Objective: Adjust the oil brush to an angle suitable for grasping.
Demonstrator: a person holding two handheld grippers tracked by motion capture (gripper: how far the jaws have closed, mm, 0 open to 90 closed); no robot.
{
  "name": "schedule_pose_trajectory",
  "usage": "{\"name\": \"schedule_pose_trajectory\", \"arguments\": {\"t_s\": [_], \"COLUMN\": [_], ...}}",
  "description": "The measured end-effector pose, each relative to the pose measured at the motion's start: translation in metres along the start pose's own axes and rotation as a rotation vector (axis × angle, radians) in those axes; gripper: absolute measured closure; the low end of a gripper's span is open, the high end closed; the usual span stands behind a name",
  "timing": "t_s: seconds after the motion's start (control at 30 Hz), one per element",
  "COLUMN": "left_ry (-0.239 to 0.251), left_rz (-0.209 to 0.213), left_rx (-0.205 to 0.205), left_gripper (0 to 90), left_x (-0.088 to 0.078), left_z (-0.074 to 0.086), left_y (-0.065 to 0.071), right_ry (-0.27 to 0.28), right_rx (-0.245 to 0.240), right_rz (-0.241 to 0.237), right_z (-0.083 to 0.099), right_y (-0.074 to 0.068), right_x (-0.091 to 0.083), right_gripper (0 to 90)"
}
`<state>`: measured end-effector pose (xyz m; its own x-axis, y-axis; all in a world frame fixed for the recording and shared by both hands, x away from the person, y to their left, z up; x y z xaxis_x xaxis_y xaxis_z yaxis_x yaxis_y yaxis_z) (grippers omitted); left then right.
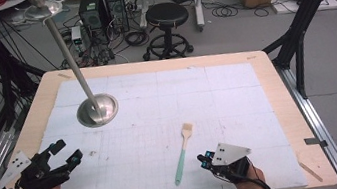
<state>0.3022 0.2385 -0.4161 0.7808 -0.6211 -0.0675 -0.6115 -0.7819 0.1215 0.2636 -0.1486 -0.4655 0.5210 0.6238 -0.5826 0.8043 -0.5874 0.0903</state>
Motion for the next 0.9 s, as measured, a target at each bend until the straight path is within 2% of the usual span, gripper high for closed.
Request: {"name": "schedule_pose_trajectory", "arguments": {"t_s": [0.13, 0.17, 0.2, 0.23, 0.3, 0.33, 0.37, 0.47, 0.5, 0.6, 0.7, 0.8, 0.9], "left_ry": [-0.007, -0.007, -0.008, -0.008, -0.007, -0.007, -0.007, -0.008, -0.008, -0.007, -0.009, -0.008, -0.009], "left_rz": [0.002, 0.003, 0.002, 0.002, 0.0, 0.0, -0.001, -0.001, -0.002, -0.005, -0.007, -0.005, -0.003], "left_rx": [0.001, 0.002, 0.002, 0.002, 0.0, -0.001, -0.002, -0.002, -0.005, -0.007, -0.011, -0.014, -0.014], "left_gripper": [18.2, 18.2, 18.2, 18.2, 18.2, 18.2, 18.2, 18.2, 18.2, 18.2, 18.2, 18.3, 18.3], "left_x": [0.001, 0.002, 0.002, 0.002, 0.002, 0.002, 0.001, 0.001, 0.001, 0.002, 0.002, 0.002, 0.003], "left_z": [0.001, 0.002, 0.002, 0.002, 0.002, 0.002, 0.002, 0.002, 0.002, 0.002, 0.002, 0.002, 0.002], "left_y": [0.0, 0.0, 0.001, 0.0, 0.0, 0.0, 0.0, -0.001, -0.001, -0.002, -0.003, -0.003, -0.002], "right_ry": [-0.012, -0.032, -0.032, -0.057, -0.083, -0.083, -0.108, -0.123, -0.145, -0.159, -0.141, -0.134, -0.114], "right_rx": [-0.001, 0.003, 0.003, -0.006, -0.017, -0.017, -0.026, -0.02, -0.01, -0.007, 0.015, 0.021, 0.014], "right_rz": [-0.061, -0.102, -0.102, -0.138, -0.169, -0.169, -0.193, -0.219, -0.249, -0.266, -0.284, -0.279, -0.236], "right_z": [0.002, 0.003, 0.003, 0.005, 0.006, 0.006, 0.008, 0.009, 0.01, 0.01, 0.005, 0.0, -0.009], "right_y": [-0.008, -0.015, -0.015, -0.021, -0.028, -0.028, -0.033, -0.038, -0.042, -0.045, -0.045, -0.045, -0.043], "right_x": [0.007, 0.012, 0.012, 0.019, 0.025, 0.025, 0.031, 0.036, 0.043, 0.048, 0.055, 0.063, 0.076], "right_gripper": [88.8, 88.8, 88.8, 88.8, 88.8, 88.8, 88.8, 88.8, 88.8, 88.8, 88.8, 88.8, 88.8]}}
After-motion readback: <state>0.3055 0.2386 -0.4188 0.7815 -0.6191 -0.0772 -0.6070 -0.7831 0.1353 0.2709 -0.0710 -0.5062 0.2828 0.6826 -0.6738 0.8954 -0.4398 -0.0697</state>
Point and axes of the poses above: each handheld gripper's, and its own axes: x roughly forward along the jaws, z roughly out of its underside, y roughly to its right, the point moved 9 cm from there along x, roughly forward along the jaws, and after that the axes turned 7 degrees about x, right-handed, at the moved point
